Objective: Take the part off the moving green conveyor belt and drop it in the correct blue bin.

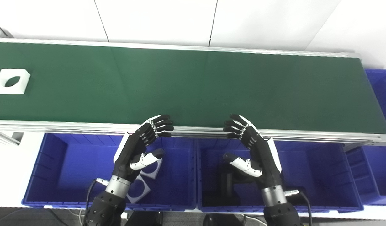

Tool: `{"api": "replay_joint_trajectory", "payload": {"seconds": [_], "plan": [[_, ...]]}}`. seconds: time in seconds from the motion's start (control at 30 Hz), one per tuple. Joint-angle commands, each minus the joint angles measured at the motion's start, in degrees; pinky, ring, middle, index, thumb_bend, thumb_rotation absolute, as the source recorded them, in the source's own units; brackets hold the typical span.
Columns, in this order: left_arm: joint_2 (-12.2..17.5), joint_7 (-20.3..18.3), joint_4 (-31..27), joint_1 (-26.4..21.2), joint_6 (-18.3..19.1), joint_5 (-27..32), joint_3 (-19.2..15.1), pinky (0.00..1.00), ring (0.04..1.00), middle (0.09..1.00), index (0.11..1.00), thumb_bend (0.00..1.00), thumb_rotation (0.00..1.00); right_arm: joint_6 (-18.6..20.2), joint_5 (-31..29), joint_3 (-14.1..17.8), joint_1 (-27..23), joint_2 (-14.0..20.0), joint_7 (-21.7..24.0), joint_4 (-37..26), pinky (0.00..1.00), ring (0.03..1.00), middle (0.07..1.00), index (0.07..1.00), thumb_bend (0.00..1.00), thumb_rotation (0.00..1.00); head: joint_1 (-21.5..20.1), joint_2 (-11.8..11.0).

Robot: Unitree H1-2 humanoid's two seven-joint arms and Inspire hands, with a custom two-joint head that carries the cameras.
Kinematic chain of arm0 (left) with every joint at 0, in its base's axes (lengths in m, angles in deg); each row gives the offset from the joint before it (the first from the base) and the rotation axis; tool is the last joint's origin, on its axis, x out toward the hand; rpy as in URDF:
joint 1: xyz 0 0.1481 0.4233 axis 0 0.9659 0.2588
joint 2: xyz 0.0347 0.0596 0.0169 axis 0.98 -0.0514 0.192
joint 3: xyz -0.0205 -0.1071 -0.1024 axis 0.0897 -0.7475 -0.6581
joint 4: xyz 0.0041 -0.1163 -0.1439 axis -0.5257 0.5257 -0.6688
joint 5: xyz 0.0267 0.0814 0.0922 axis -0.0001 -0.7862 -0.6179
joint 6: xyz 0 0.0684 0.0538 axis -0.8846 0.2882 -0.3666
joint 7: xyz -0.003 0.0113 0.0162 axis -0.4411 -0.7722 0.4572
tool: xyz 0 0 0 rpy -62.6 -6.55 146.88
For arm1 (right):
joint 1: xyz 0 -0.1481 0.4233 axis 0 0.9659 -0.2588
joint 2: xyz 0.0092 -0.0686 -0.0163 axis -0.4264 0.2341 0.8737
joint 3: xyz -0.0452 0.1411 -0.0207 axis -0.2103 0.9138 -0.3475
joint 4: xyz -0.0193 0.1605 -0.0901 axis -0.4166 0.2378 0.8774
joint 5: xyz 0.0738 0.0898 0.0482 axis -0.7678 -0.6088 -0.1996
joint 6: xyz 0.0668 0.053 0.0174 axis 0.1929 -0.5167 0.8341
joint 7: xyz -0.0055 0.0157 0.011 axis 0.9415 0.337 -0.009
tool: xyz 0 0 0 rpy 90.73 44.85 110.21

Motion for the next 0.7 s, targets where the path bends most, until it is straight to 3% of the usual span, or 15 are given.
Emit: {"api": "replay_joint_trajectory", "payload": {"seconds": [0.0, 0.2, 0.4, 0.67], "plan": [[-0.2, 0.2, -0.5, -0.8, -2.5, -0.2, 0.2, 0.66, 0.724, 0.768, 0.789, 0.84, 0.57, -2.3, -0.2, 0.3, -0.4, 0.0, 0.2, -0.9, 0.66, 0.724, 0.772, 0.839, 0.72, 0.52, 1.2, -0.5], [-0.6, 0.6, 0.2, -1.1, -2.5, -2.2, 0.5, 0.66, 0.722, 0.769, 0.795, 0.84, 0.59, -3.5, -1.1, 0.5, -0.9, 0.6, 0.7, 0.5, 0.66, 0.724, 0.777, 0.843, 0.71, 0.51, 6.3, -2.4], [-1.4, 0.3, 2.0, -1.6, -2.5, -2.2, 1.2, 0.67, 0.720, 0.765, 0.785, 0.84, 0.57, -5.0, -1.5, 1.2, -1.3, 1.3, 1.1, 2.5, 0.66, 0.726, 0.776, 0.845, 0.71, 0.54, 12.7, -6.4], [-1.4, 0.9, 3.5, -2.5, -2.5, -3.7, 2.2, 0.67, 0.710, 0.757, 0.777, 0.82, 0.53, -5.9, -2.5, 1.6, -2.2, 1.4, 1.4, 5.6, 0.65, 0.718, 0.778, 0.855, 0.69, 0.55, 16.3, -10.2]]}}
